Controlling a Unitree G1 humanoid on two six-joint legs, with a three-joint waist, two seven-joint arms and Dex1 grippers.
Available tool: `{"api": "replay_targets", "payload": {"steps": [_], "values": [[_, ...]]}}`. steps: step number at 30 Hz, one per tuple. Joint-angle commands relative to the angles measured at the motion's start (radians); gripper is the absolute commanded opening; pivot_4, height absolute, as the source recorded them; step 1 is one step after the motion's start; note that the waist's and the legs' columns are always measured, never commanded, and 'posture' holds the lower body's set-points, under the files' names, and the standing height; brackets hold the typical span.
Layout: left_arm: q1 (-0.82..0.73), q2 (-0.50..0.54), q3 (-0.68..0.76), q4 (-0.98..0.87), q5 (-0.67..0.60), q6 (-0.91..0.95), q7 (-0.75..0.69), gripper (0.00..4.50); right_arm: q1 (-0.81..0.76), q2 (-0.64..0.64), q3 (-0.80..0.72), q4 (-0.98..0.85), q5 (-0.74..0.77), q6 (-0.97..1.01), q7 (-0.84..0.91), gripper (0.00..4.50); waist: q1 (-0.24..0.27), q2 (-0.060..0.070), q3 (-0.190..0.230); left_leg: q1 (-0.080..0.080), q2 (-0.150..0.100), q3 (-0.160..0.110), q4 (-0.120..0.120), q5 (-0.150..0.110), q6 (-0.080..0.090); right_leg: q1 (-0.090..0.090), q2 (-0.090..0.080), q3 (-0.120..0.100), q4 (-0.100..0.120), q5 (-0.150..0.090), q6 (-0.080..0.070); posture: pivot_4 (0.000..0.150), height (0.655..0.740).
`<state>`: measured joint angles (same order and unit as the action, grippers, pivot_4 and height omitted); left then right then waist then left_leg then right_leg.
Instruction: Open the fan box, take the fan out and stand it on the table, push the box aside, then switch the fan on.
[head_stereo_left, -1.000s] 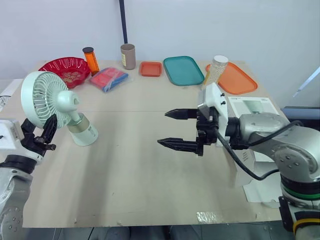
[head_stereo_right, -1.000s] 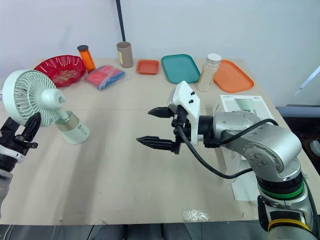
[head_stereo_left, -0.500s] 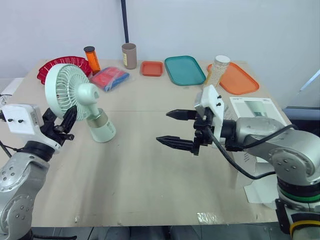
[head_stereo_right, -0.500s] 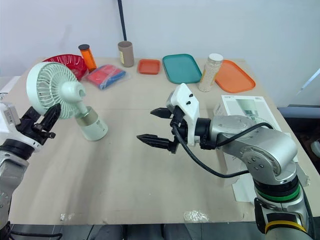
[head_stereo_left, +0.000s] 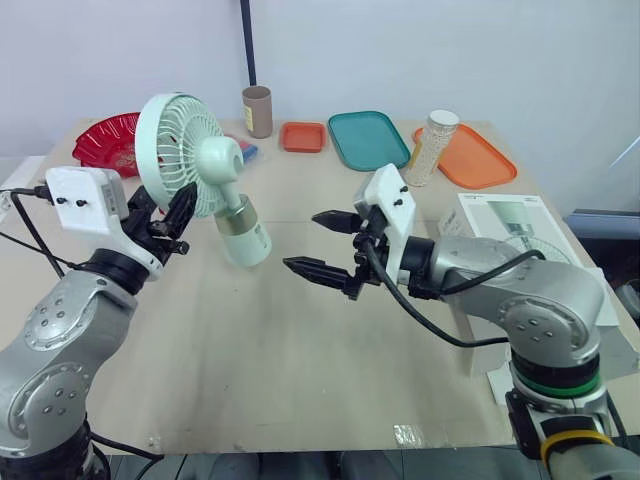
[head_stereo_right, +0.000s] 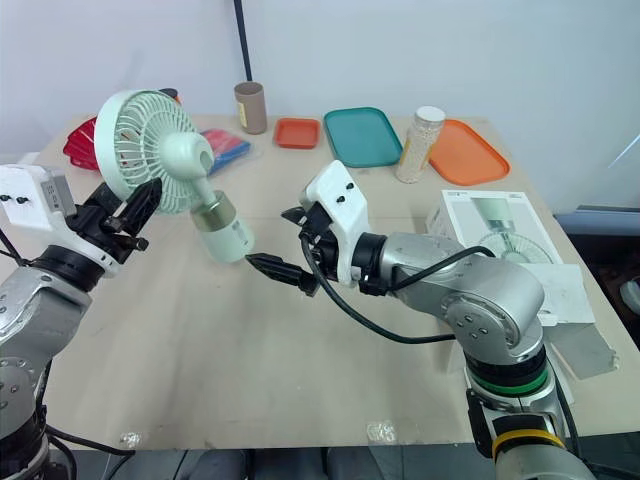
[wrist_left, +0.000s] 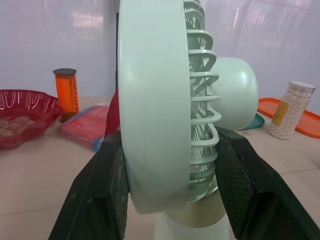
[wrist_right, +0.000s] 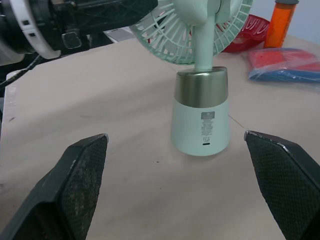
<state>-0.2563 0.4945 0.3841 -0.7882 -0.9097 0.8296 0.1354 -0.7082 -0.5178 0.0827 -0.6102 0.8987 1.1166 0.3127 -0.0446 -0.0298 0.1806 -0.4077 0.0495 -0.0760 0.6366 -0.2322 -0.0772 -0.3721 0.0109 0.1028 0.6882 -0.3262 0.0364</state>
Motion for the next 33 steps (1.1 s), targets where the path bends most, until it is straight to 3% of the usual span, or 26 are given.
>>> {"api": "replay_targets", "payload": {"steps": [1,16,20,33], "values": [[-0.008,0.024,0.009,-0.090,-0.034,0.000,0.032,1.92,-0.048,0.030,0.042,0.030,-0.069,-0.011,-0.026,4.50,-0.001,0.000,0.000,0.000,0.000,0.000,0.000,0.000,0.000,0.000,0.000,0.000,0.000,0.000,0.000,0.150,0.7400],[0.037,0.048,-0.011,-0.119,-0.102,0.005,0.062,1.92,-0.157,0.207,0.135,0.262,-0.284,-0.087,-0.030,4.50,-0.001,0.000,0.000,0.000,0.000,-0.001,-0.001,0.001,-0.002,-0.001,0.000,-0.001,0.001,0.000,0.000,0.150,0.7400],[0.036,0.049,-0.017,-0.113,-0.103,0.000,0.056,1.92,-0.167,0.250,0.143,0.291,-0.316,-0.100,-0.017,3.36,-0.001,0.000,0.000,0.000,0.000,-0.002,-0.001,0.001,-0.002,-0.001,0.000,-0.001,0.001,0.000,-0.001,0.150,0.7400],[0.031,0.048,-0.025,-0.118,-0.113,0.004,0.071,1.92,-0.176,0.344,0.163,0.368,-0.410,-0.137,0.018,3.36,-0.001,0.000,0.000,0.000,0.000,-0.002,-0.001,0.001,-0.002,-0.001,0.000,-0.002,0.001,0.000,-0.001,0.150,0.7400]]}}
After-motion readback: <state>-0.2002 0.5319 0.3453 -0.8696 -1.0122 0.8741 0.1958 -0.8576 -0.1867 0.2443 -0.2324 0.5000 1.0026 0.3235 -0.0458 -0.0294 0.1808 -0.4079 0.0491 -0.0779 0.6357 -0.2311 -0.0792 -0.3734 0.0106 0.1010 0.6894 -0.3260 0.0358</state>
